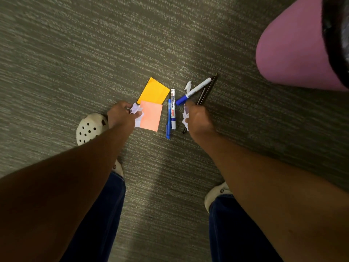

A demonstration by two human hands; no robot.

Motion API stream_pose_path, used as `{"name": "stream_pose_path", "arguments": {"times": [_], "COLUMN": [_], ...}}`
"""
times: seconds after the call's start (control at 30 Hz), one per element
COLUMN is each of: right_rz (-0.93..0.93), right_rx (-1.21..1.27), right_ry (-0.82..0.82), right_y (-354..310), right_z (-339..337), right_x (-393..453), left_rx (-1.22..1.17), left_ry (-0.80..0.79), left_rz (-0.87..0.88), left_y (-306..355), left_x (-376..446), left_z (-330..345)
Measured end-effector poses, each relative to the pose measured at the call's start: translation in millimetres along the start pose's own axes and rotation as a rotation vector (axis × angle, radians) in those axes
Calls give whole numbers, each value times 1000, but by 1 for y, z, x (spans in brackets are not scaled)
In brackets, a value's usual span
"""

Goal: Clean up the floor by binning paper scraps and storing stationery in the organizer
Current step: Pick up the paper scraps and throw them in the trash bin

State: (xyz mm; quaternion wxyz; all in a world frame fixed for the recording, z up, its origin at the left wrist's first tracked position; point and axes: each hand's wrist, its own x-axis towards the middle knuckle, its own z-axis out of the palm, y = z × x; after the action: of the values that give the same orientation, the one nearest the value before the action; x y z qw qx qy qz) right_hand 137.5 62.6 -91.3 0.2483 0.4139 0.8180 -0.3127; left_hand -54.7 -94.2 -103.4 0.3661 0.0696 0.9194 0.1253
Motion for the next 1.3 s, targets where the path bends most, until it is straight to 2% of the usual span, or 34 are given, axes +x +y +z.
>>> {"name": "stream_pose_path", "arguments": {"times": [0.1,0.2,0.43,0.57,0.73,0.77,0.87,0.93,1.07,1.2,1.3], "right_rz": [73,97,-25,-74,-279,-281,-164,-193,-220,-188,-112], "right_rx": [50,84,80,147,-444,-415,-138,-156,-366,-238,54], "right_ry": [97,63,61,141,-71,-83,18,28,-32,-78,28], "right_y": [-5,-4,15,13,6,4,3,3,3,5,-4], "right_z": [6,3,-2,-7,-24,-23,-20,-12,-11,-14,-21], "right_x": [8,12,9,4,8,6,8,14,25,26,17], "left_rx": [-4,55,90,77,111,131,228,292,292,256,207], "left_ry": [37,77,73,23,41,17,-91,-122,-49,-33,4], "left_rz": [5,7,170,219,302,343,412,455,461,396,338], "left_y": [-3,-4,-9,-3,2,1,1,3,11,17,16], "left_x": [-4,-13,-20,-20,-27,-27,-19,-10,3,6,4], "left_z": [-3,-7,-13,-16,-15,-16,-17,-15,-17,-26,-29]}}
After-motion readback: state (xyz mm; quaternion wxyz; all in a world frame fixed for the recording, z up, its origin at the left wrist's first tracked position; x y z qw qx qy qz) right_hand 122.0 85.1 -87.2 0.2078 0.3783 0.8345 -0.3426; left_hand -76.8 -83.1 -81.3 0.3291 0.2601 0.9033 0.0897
